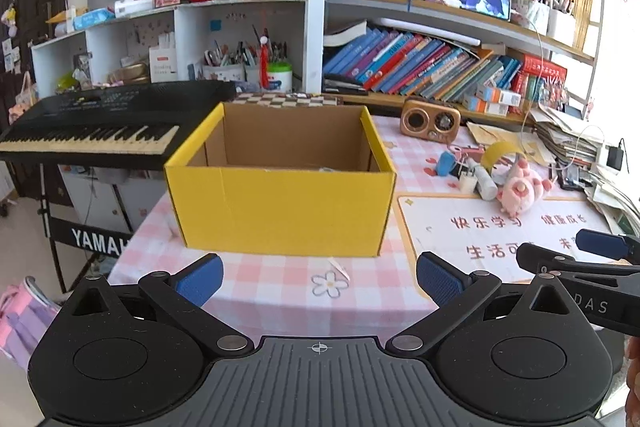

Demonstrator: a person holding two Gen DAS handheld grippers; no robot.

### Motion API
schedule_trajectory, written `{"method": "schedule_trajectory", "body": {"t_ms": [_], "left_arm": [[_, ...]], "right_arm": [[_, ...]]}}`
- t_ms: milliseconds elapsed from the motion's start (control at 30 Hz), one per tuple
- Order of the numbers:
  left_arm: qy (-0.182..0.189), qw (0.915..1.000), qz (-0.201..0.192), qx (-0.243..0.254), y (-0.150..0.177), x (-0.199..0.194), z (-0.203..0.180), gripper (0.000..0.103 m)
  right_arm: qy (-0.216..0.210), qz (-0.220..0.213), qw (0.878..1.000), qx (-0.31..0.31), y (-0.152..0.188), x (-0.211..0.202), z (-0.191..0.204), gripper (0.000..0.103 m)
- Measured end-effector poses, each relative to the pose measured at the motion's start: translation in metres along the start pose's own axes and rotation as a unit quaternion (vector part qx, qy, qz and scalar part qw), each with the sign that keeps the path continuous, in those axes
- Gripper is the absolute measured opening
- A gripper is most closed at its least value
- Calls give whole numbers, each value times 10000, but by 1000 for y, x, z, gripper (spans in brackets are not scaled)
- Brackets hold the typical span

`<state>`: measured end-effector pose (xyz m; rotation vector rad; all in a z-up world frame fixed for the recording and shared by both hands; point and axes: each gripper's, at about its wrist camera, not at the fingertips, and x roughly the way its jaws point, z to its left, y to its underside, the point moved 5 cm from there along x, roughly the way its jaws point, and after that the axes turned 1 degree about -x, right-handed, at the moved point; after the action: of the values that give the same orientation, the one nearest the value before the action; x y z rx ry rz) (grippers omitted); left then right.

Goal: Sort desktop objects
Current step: 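Withdraw both tools from the yellow box back over the table, then move the right gripper toward the pink plush toy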

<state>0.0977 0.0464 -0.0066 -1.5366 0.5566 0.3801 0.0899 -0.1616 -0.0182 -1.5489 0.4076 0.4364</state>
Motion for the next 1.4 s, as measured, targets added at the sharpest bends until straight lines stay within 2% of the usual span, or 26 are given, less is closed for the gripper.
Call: {"method": "schedule_trajectory", "body": {"t_ms": [267, 567, 967, 1400], "left_arm": [[191, 9996, 136, 128, 9, 4, -17, 103], [338, 9987, 308, 219, 13, 16, -28, 103], [660, 9961, 469, 354, 6, 42, -63, 103], [890, 9930, 639, 440, -6, 80, -112, 103]], "right_arm": [[104, 286, 9994, 143, 19, -6, -8, 78], [280, 422, 9983, 282, 27, -3, -23, 80], [482, 584, 9965, 343, 24, 10, -53, 82], [667, 805, 9936, 429, 16, 39, -105, 82]]}}
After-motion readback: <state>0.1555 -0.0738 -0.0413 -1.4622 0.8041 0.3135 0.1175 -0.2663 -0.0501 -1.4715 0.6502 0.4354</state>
